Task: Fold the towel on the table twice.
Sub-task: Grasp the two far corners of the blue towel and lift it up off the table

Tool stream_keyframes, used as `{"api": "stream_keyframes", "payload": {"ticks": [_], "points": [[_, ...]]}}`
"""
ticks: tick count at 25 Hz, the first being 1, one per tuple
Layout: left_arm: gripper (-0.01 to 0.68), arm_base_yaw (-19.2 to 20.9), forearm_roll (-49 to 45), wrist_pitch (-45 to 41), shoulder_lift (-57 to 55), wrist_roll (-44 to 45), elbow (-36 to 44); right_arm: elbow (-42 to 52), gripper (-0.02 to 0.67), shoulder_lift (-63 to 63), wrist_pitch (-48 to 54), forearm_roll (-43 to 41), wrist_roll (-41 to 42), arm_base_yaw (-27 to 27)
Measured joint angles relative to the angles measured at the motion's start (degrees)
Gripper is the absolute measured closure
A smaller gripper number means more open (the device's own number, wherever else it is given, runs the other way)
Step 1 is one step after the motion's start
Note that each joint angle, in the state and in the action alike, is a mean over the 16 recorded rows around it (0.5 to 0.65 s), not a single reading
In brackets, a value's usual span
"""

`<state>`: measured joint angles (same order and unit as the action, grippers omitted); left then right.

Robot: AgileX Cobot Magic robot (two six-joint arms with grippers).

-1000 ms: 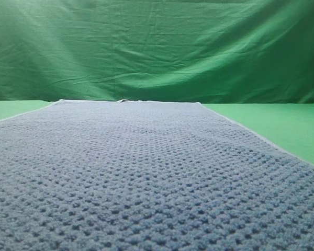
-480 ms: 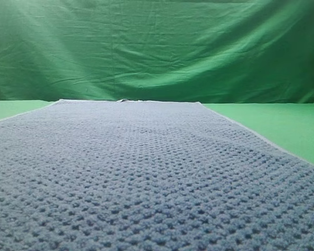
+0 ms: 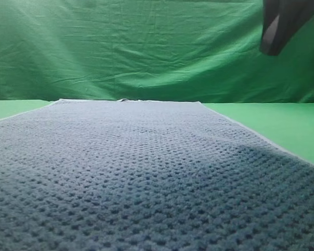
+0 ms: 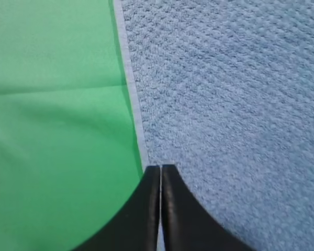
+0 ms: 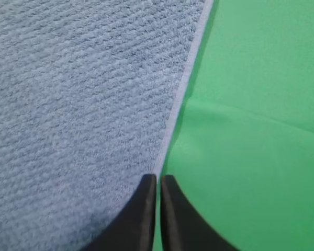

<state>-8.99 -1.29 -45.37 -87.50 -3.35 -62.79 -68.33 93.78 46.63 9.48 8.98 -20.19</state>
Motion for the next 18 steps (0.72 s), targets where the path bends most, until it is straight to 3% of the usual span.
{"api": "stream_keyframes", "payload": {"ticks": [3,6,13,18], "points": [[0.648,0.0,-1.1,0.2,-5.5,0.0,-3.1,-3.8,0.513,5.7,-0.4,0.0,0.2,-0.1],[0.576,0.0,-2.1,0.7,-9.9,0.0,-5.6,-7.4,0.396,10.5,-0.6,0.0,0.5,-0.2],[0.302,0.0,-2.9,2.2,-16.0,-0.2,-8.9,-13.2,0.126,17.6,-0.9,0.0,1.2,-0.6],[0.114,0.0,-2.7,3.8,-18.0,-0.4,-9.7,-15.2,0.015,20.3,-1.2,0.0,1.4,-1.2]]}}
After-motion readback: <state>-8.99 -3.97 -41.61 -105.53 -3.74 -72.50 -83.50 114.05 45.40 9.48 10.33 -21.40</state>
